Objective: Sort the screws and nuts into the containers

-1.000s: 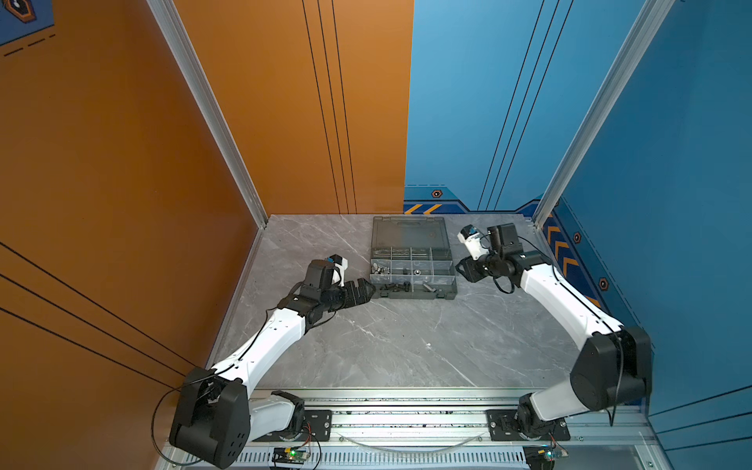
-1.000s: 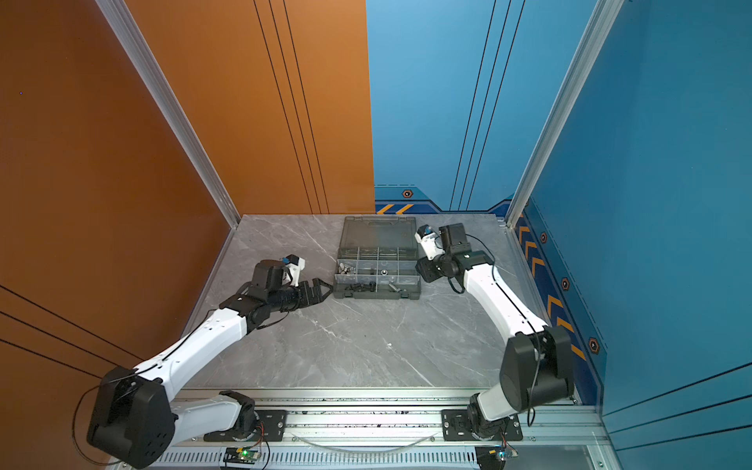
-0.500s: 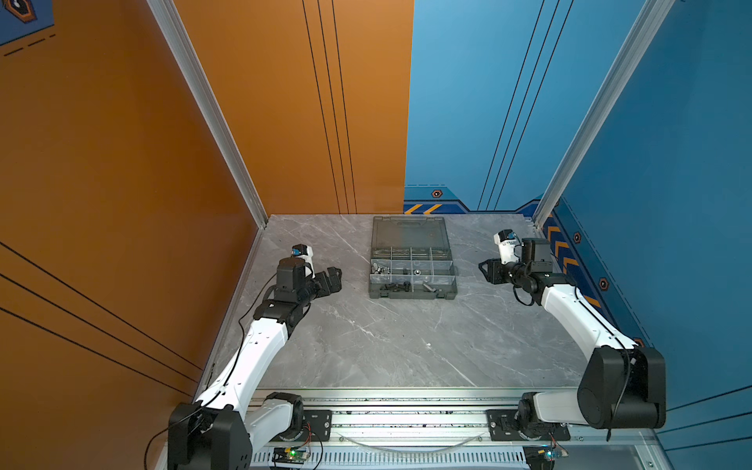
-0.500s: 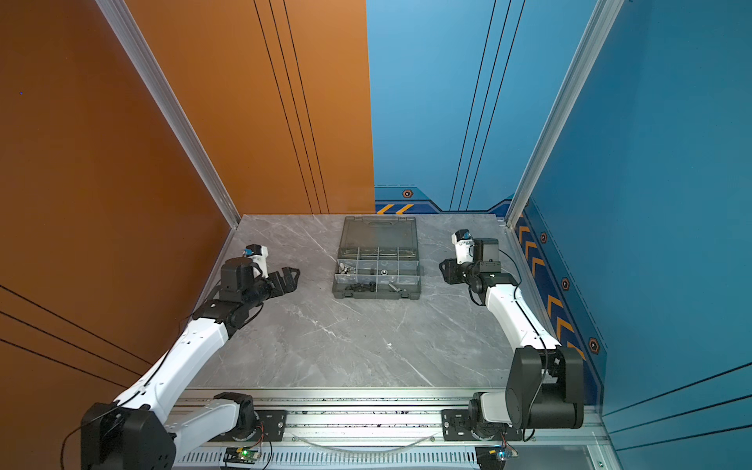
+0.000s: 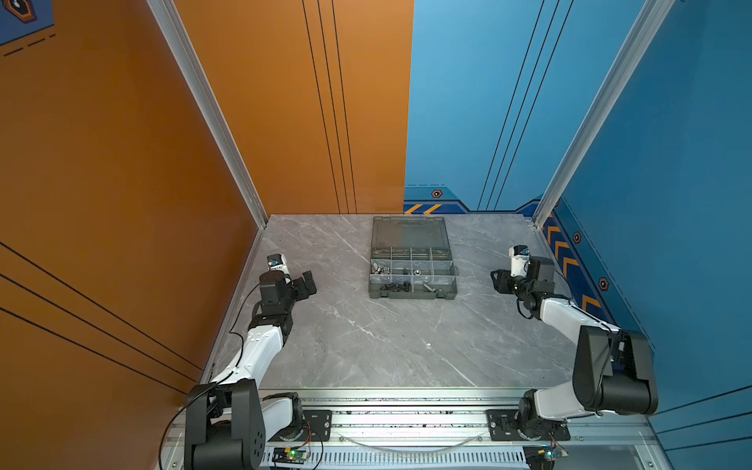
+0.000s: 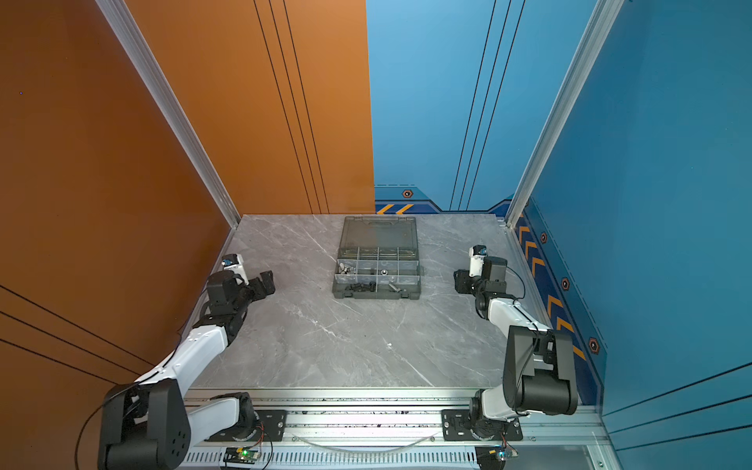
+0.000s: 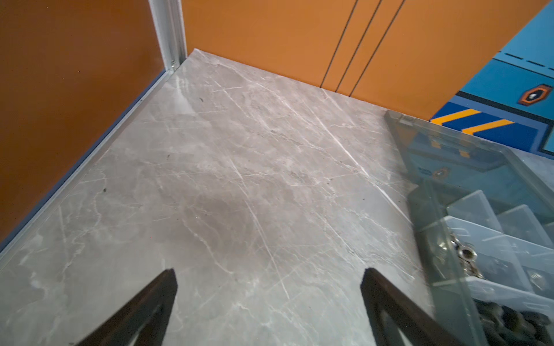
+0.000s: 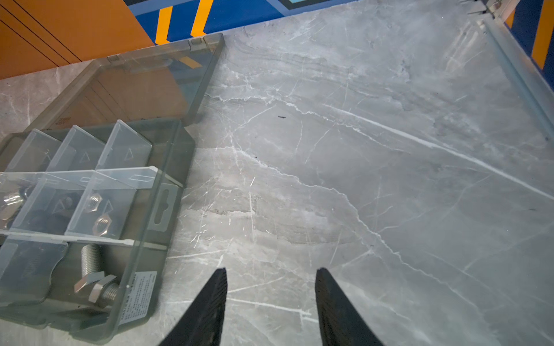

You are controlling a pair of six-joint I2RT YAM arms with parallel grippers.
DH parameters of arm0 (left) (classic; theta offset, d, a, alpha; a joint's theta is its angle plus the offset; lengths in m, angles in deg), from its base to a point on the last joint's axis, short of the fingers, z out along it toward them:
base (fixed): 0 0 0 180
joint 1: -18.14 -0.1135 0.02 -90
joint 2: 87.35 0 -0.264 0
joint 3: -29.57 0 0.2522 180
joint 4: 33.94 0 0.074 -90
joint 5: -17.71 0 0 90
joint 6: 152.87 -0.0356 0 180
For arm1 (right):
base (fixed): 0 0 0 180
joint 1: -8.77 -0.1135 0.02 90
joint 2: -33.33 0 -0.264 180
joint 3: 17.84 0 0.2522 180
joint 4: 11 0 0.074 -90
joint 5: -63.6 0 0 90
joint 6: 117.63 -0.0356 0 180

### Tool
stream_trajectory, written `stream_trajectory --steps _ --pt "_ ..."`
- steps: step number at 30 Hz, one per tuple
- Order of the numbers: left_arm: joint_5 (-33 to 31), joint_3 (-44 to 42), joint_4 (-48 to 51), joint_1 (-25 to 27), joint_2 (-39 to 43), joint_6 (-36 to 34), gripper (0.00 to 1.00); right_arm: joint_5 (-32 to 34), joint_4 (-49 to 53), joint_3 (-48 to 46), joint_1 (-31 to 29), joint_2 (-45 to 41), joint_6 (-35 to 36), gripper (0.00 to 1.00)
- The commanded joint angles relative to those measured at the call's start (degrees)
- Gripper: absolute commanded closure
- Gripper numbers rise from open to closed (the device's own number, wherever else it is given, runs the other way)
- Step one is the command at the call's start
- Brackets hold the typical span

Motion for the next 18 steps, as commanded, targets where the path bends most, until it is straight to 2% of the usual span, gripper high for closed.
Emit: stream_trajectory --steps 1,9,18 --pt "1.7 -2.4 -10.1 -1.9 -2.4 -1.4 0.02 3.9 -10.7 -3.4 -1.5 1.3 -0.5 0.48" --pt "1.9 -7.1 -21.8 -2.4 -8.4 -2.3 0.02 9.2 -16.6 -6.1 -3.8 3.4 0.5 0.47" --pt "0.7 -8.8 -28.9 -1.4 -14.2 -2.7 0.02 15.0 -21.1 -9.6 -5.7 1.7 0.8 0.47"
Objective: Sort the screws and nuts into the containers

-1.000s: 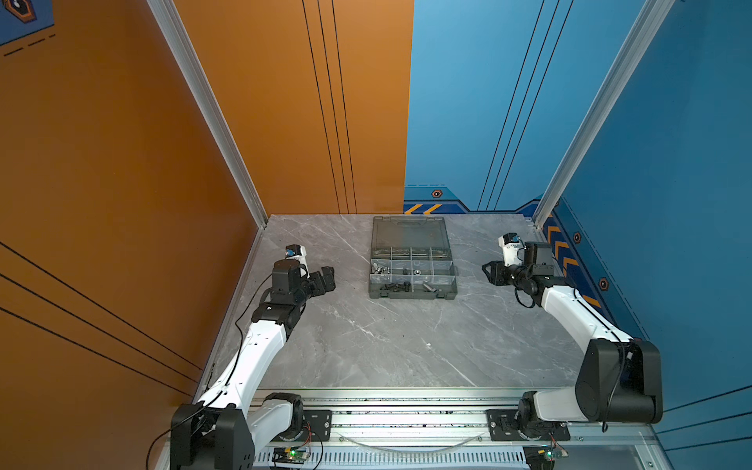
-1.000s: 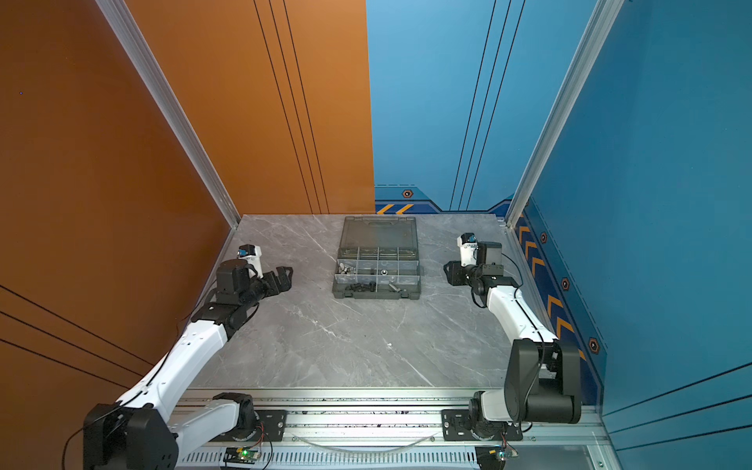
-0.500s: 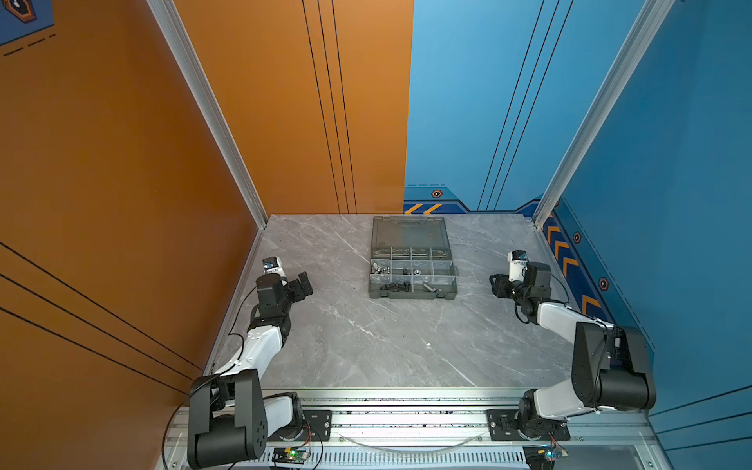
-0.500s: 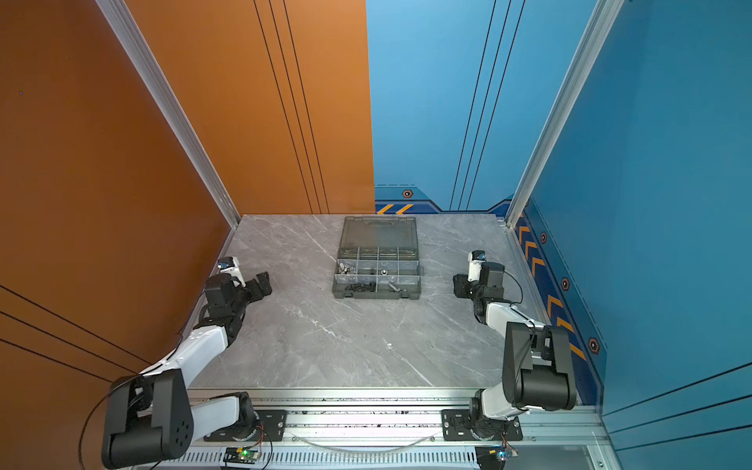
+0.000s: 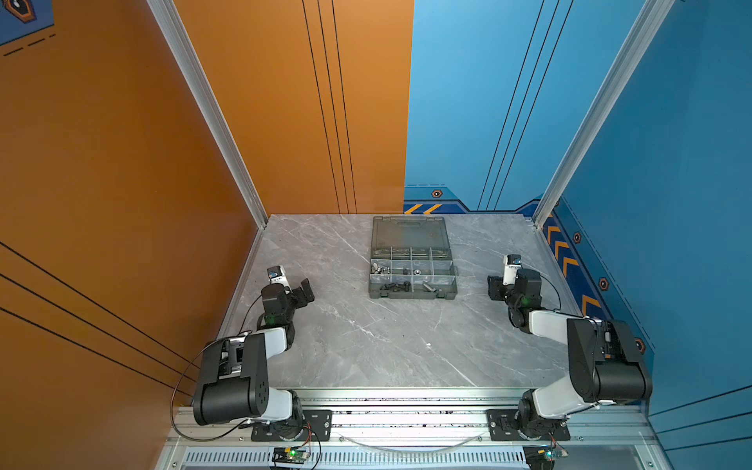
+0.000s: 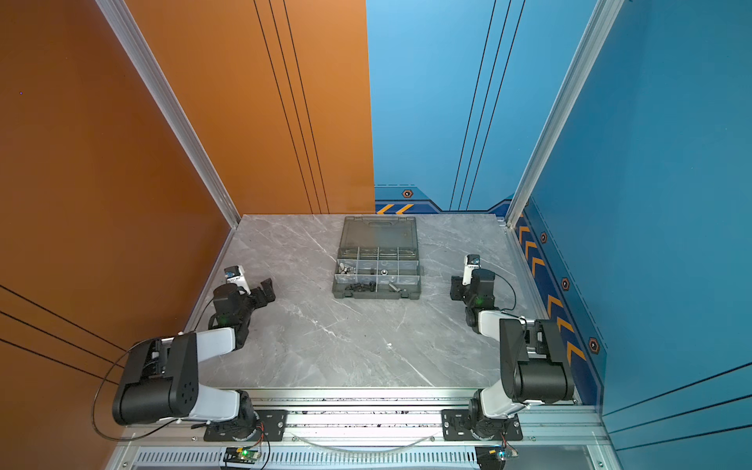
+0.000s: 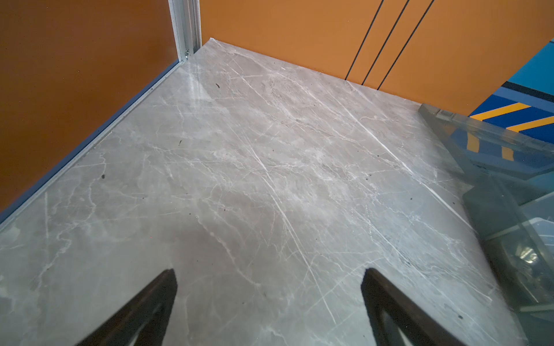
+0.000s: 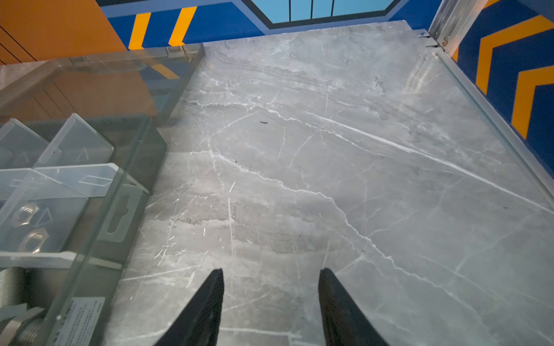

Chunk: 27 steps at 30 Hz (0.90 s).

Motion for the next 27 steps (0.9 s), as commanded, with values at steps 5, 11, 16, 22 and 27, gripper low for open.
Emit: stream_trajectory --steps 5,11,16,22,27 --pt "-3.9 -1.1 -5.2 4.2 0.0 -4.6 0.02 4.3 -3.9 -1.5 -1.0 -1.3 0.9 0.45" --pt "-12.9 -0.3 -10.7 12.1 -6.8 -11.5 0.02 7.1 -6.0 -3.1 -1.8 -1.7 1.1 0.44" --pt "-13.2 0.1 -8.8 11.9 -6.4 -11.1 0.02 11.4 -15.6 -8.0 -3.0 -0.6 1.0 0.37" --pt "-13.0 -0.3 -10.0 11.9 -6.7 -11.1 0.02 11.7 -16.9 -8.5 -3.0 -0.3 0.9 0.32" --pt "-13.4 -0.2 -10.1 12.0 -6.9 -11.1 0.02 13.6 -17.8 -8.9 -3.6 -0.2 1.0 0.08"
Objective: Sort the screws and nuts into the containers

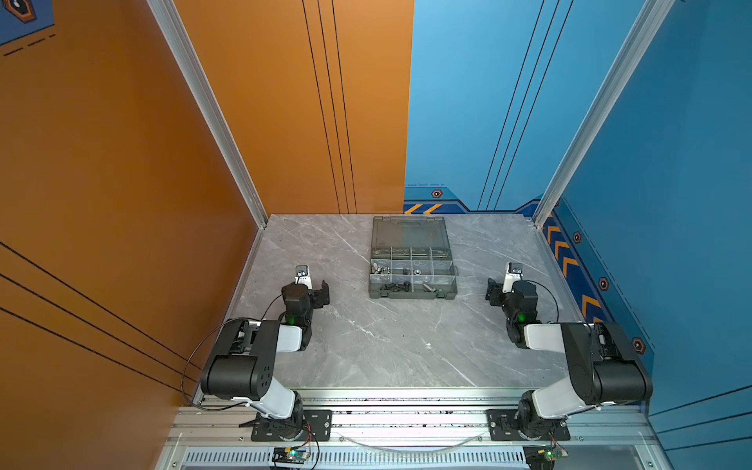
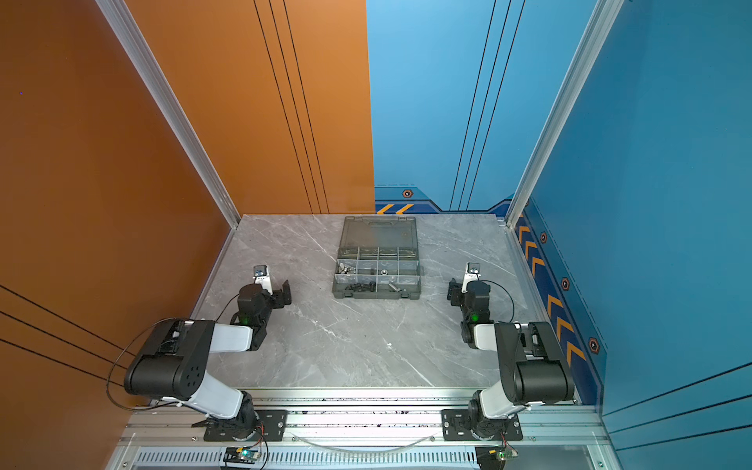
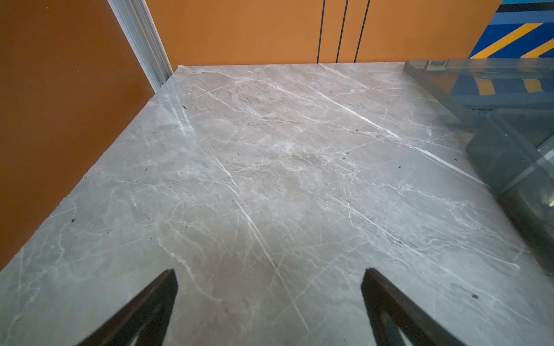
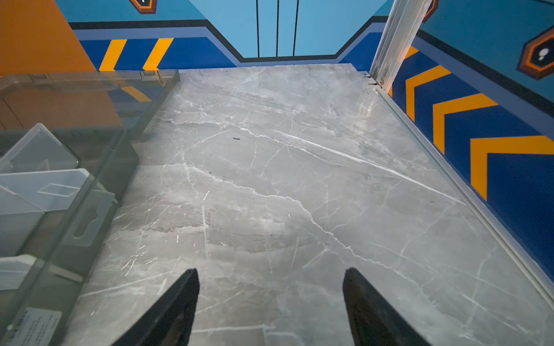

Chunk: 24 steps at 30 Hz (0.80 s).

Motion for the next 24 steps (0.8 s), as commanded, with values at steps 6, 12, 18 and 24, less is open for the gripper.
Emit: stream_trajectory --steps 6,12,18,24 --pt "-1.4 0.0 -1.2 -0.5 -0.2 -0.5 0.02 2.4 -2.3 -0.7 -0.6 0.5 0.4 0.00" --pt "-1.1 0.1 -1.3 -0.3 -0.3 -0.9 0.02 2.5 -2.4 -0.8 -0.6 0.5 0.3 0.00" --pt "-1.3 0.1 -1.3 0.0 -0.3 -1.1 0.02 2.5 -2.5 -0.8 -0.6 0.5 0.3 0.00" --pt "-1.3 0.2 -1.3 0.1 -0.3 -1.4 0.02 2.5 -2.5 -0.8 -0.6 0.5 0.4 0.00"
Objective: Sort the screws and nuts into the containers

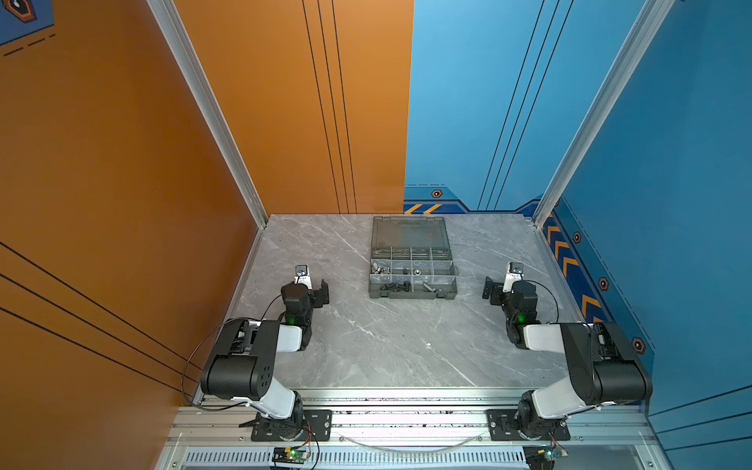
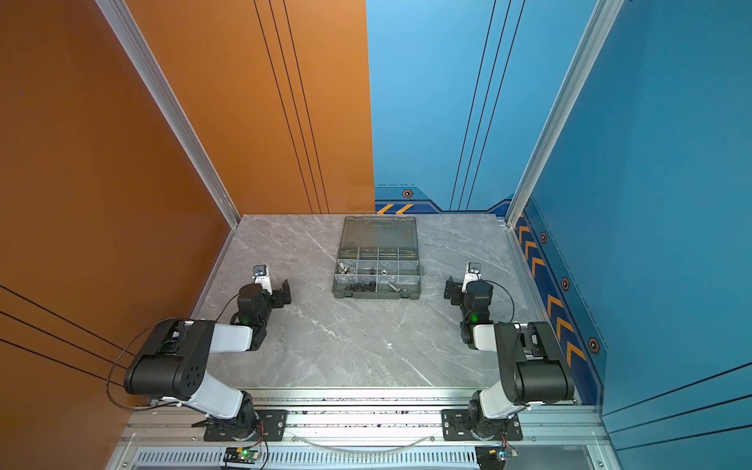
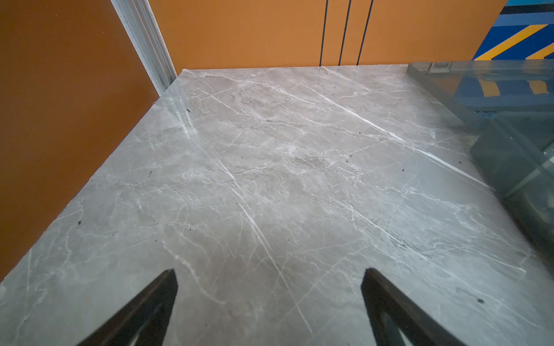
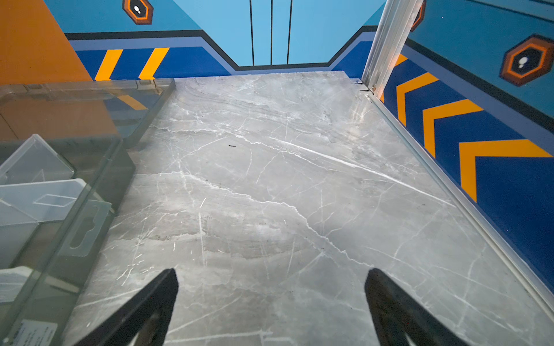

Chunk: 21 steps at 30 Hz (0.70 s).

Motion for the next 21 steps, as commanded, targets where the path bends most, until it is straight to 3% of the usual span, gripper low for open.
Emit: stream_trajectory --steps 1,21 --pt "-1.0 0.2 -1.0 0.1 -0.2 -1.0 0.02 1.5 -1.4 -0.6 -0.3 0.4 0.2 0.00" --pt "-0.2 0.3 -1.0 -0.3 -0.3 -0.8 0.02 0.3 -1.0 -0.3 0.2 0.5 -0.1 0.00"
